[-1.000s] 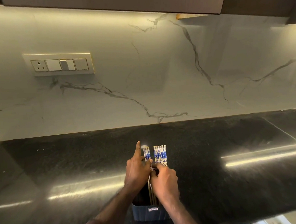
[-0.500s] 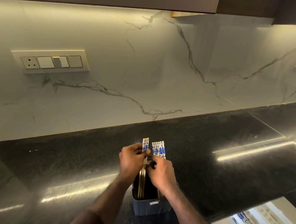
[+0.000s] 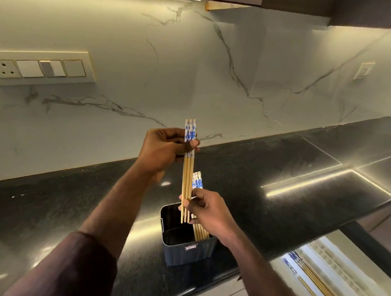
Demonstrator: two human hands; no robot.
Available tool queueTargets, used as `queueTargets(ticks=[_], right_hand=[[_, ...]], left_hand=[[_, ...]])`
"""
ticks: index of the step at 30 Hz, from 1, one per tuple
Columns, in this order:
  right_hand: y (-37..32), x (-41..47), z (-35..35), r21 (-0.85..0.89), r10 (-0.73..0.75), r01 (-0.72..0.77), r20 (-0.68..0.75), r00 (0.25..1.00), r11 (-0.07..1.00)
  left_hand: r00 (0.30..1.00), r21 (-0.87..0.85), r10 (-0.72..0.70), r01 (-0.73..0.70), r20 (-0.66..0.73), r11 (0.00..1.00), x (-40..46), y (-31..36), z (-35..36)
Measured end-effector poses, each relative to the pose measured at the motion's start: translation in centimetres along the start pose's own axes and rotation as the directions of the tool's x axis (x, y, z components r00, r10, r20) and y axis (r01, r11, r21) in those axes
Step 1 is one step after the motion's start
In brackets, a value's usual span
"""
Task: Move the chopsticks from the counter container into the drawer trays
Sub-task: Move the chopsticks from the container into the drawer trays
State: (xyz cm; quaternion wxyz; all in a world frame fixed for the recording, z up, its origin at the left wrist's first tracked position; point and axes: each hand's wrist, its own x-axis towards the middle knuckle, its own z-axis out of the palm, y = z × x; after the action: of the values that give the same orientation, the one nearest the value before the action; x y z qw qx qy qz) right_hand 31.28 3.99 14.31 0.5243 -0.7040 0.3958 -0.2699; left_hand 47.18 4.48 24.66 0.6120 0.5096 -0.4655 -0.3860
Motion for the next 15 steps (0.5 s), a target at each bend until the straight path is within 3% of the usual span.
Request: queueTargets(ticks=[9, 15], right_hand=[[-0.2, -6.2, -6.2, 0.180, -0.007, 0.004, 0.016, 1.000, 0.984], [1.9, -13.1, -12.6, 0.177, 0.014, -0.014, -0.003, 1.000, 0.984]], left_hand=[[0.996, -0.062, 0.062, -0.058, 0.068, 0.996, -2.3, 2.6, 7.4], [0.987, -0.058, 0.095, -0.088, 0.130, 0.994, -6.2, 2.9, 15.6]])
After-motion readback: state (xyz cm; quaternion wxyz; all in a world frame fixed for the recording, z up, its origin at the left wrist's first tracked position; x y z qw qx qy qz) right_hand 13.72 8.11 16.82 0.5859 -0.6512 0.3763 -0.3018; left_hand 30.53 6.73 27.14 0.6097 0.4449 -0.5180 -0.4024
